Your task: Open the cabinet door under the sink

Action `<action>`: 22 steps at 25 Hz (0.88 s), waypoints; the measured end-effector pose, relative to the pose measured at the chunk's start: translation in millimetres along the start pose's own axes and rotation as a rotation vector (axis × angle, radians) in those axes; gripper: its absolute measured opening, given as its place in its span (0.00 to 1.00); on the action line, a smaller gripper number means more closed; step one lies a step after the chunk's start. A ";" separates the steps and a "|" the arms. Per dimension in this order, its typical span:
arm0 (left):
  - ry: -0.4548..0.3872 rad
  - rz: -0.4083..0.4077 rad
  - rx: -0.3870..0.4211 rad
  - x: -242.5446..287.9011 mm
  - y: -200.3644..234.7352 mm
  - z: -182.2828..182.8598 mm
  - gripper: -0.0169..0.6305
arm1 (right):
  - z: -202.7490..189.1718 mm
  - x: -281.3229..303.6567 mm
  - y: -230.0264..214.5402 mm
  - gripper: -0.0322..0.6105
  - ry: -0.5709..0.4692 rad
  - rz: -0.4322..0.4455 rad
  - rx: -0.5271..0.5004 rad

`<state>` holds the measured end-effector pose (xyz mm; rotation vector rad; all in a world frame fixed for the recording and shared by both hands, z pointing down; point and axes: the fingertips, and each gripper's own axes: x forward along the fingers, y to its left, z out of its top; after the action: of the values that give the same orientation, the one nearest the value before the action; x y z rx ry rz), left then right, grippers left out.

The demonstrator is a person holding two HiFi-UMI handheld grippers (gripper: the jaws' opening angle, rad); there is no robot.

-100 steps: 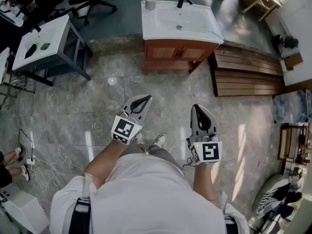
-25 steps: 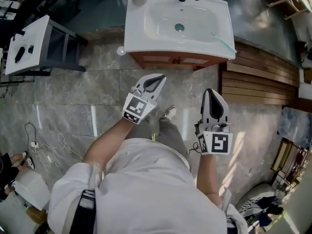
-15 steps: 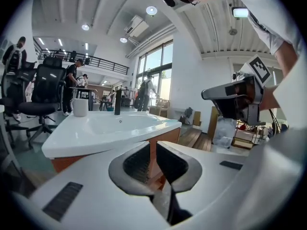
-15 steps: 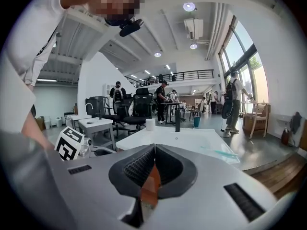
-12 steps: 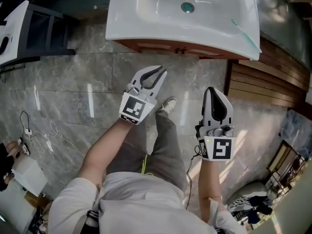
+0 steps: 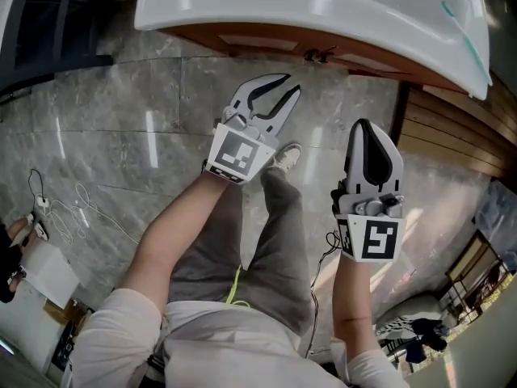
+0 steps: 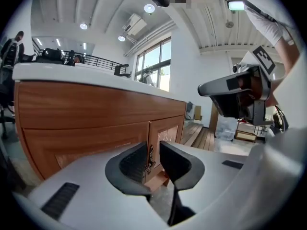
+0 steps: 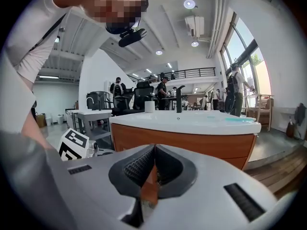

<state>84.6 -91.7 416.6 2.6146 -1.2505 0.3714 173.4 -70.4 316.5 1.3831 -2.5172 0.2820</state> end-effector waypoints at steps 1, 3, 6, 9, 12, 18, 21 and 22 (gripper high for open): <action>-0.004 0.002 0.002 6.1 0.5 -7.9 0.14 | -9.2 4.5 -2.4 0.10 -0.002 0.000 0.000; -0.010 0.004 0.011 16.7 1.4 -23.0 0.15 | -25.6 11.8 -6.2 0.10 -0.009 -0.005 0.007; -0.009 0.001 0.016 30.1 1.9 -43.8 0.17 | -46.4 19.3 -8.8 0.10 -0.014 -0.009 0.016; -0.010 0.004 0.017 43.9 5.4 -61.5 0.18 | -65.2 28.7 -11.6 0.10 -0.020 -0.002 0.016; -0.011 0.015 0.025 58.6 11.0 -77.3 0.18 | -82.4 38.7 -17.5 0.10 -0.030 -0.003 0.017; 0.002 0.046 0.030 82.6 23.7 -107.9 0.21 | -110.8 61.6 -21.8 0.10 -0.050 0.005 0.019; -0.012 0.070 0.018 93.1 27.3 -119.1 0.22 | -122.5 70.5 -23.9 0.10 -0.050 0.016 0.016; -0.014 0.073 0.016 96.7 27.1 -122.6 0.22 | -126.4 73.0 -25.1 0.10 -0.049 0.019 0.014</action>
<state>105.8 -141.8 565.4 2.5945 -1.3556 0.3781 173.2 -105.5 460.4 1.3883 -2.5739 0.2733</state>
